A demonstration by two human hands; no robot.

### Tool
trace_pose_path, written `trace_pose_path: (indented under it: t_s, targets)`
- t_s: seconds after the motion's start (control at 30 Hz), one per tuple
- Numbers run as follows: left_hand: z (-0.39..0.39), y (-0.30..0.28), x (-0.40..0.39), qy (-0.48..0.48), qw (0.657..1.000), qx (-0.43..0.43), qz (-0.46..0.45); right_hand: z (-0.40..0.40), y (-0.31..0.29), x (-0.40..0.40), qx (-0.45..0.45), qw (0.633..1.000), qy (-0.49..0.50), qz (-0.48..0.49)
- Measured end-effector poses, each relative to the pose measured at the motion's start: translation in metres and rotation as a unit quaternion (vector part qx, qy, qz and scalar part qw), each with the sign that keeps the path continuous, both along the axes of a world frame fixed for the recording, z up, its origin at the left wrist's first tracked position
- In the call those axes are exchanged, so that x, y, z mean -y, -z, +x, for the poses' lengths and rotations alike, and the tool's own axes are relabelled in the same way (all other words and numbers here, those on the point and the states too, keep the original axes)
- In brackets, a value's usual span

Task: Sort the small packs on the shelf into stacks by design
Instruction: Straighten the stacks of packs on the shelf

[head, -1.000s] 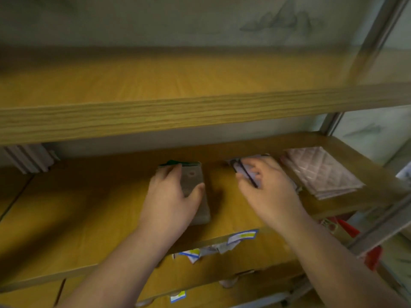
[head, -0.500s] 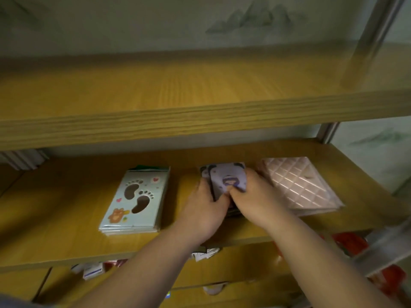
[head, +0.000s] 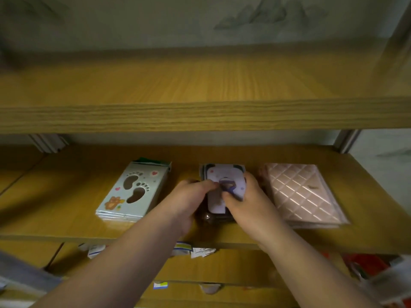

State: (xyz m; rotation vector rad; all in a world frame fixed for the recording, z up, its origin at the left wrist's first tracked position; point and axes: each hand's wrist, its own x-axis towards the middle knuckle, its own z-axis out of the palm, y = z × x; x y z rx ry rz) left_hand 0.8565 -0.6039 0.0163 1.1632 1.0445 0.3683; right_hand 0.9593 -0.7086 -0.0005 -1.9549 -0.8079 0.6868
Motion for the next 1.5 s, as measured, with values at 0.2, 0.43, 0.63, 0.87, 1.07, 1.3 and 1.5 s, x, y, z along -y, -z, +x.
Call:
trace_pose_path:
  t_s: [0.2,0.43,0.63,0.87,1.07,1.3,1.5]
  targets:
    - [-0.007,-0.002,0.008,0.033,0.988,0.020,0.148,-0.005,0.002,0.010,-0.088,0.993,0.040,0.073]
    - [-0.031,0.003,0.004,0.140,0.908,0.020,0.395,0.001,-0.007,0.011,-0.065,0.984,-0.011,0.163]
    - [-0.031,0.014,0.009,0.200,0.881,0.003,0.428,-0.011,0.010,0.016,0.030,0.989,-0.050,0.139]
    - [-0.028,0.014,0.000,0.192,0.890,0.008,0.413,-0.008,0.001,0.012,0.094,0.988,0.007,0.124]
    - [-0.022,0.014,-0.015,0.130,0.912,-0.106,0.375,0.002,-0.017,-0.014,0.007,0.999,-0.015,0.034]
    - [-0.019,0.017,-0.029,0.152,0.852,-0.175,0.469,0.004,-0.006,-0.026,0.074,0.996,0.028,-0.051]
    - [-0.022,-0.001,-0.011,0.180,0.825,-0.110,0.523,0.001,-0.035,0.015,0.184,0.976,0.092,-0.067]
